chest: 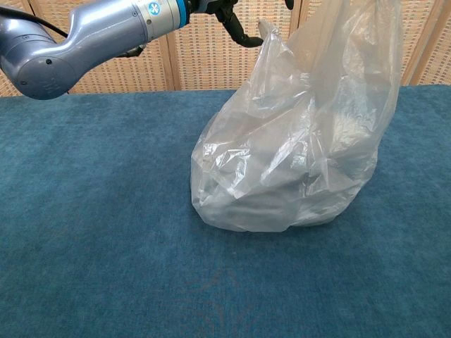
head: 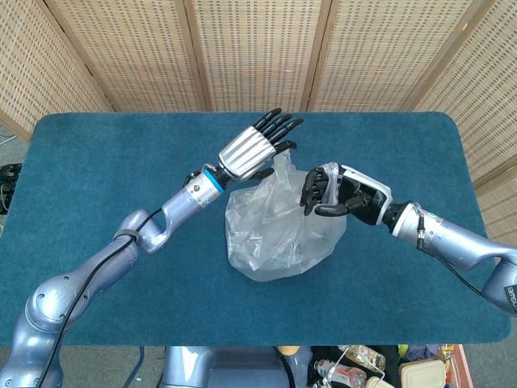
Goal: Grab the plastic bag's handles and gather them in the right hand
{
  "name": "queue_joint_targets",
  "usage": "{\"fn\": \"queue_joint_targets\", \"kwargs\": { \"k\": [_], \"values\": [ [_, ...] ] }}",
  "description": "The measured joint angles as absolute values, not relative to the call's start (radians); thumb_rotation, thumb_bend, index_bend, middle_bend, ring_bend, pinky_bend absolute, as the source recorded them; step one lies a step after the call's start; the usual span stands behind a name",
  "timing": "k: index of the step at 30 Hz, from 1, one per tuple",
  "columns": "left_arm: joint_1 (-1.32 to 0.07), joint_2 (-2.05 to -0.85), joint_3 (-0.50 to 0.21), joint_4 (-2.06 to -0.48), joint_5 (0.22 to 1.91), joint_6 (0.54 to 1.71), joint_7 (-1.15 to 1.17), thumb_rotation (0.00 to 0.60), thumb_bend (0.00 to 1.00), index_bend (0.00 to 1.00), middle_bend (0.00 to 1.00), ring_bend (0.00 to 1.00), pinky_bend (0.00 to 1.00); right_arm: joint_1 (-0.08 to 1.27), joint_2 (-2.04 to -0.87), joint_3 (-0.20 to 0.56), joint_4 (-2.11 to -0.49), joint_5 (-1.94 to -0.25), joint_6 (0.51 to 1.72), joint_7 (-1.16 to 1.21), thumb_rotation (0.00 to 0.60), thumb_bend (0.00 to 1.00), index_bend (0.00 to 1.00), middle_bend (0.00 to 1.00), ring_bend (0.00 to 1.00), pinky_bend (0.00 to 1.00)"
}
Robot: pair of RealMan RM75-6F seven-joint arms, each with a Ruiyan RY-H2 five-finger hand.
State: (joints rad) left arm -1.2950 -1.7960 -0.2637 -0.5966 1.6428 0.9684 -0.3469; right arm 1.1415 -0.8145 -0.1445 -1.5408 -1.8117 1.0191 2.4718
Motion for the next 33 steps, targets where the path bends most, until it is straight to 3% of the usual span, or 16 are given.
{"fn": "queue_joint_targets", "kwargs": {
  "k": [2,7,9,20,28,33],
  "values": [
    [-1.310,-1.812,-0.264,-0.574,1.628,0.952,-0.345,0.600,0.32,0.41,0.00,0.00,0.00,1.140,-0.812,-0.142,-1.544,-1.809,1.021,2.472,0.600,0.03,0.50,0.57,0.45,0.45],
    [-1.334,-1.849,-0.272,-0.543,1.582,0.905,-0.345,0.600,0.36,0.69,0.00,0.00,0.01,1.141,-0.805,-0.137,-1.548,-1.803,1.017,2.471,0.600,0.03,0.50,0.57,0.45,0.45],
    [-1.339,-1.863,-0.276,-0.530,1.571,0.906,-0.343,0.600,0.37,0.74,0.00,0.00,0.01,1.141,-0.803,-0.136,-1.548,-1.803,1.016,2.471,0.600,0.03,0.50,0.57,0.45,0.45],
    [-1.304,-1.851,-0.271,-0.524,1.548,1.023,-0.375,0.600,0.42,0.78,0.00,0.00,0.01,1.132,-0.813,-0.141,-1.530,-1.800,1.000,2.472,0.600,0.03,0.50,0.57,0.45,0.45],
    [-1.229,-1.738,-0.260,-0.631,1.549,1.159,-0.405,0.600,0.43,0.77,0.00,0.00,0.01,1.120,-0.834,-0.134,-1.520,-1.752,0.964,2.450,0.600,0.05,0.50,0.57,0.44,0.45],
    [-1.195,-1.670,-0.257,-0.716,1.556,1.226,-0.410,0.600,0.42,0.71,0.00,0.00,0.00,1.114,-0.848,-0.115,-1.529,-1.688,0.924,2.409,0.600,0.07,0.49,0.57,0.43,0.43]
  ]
}}
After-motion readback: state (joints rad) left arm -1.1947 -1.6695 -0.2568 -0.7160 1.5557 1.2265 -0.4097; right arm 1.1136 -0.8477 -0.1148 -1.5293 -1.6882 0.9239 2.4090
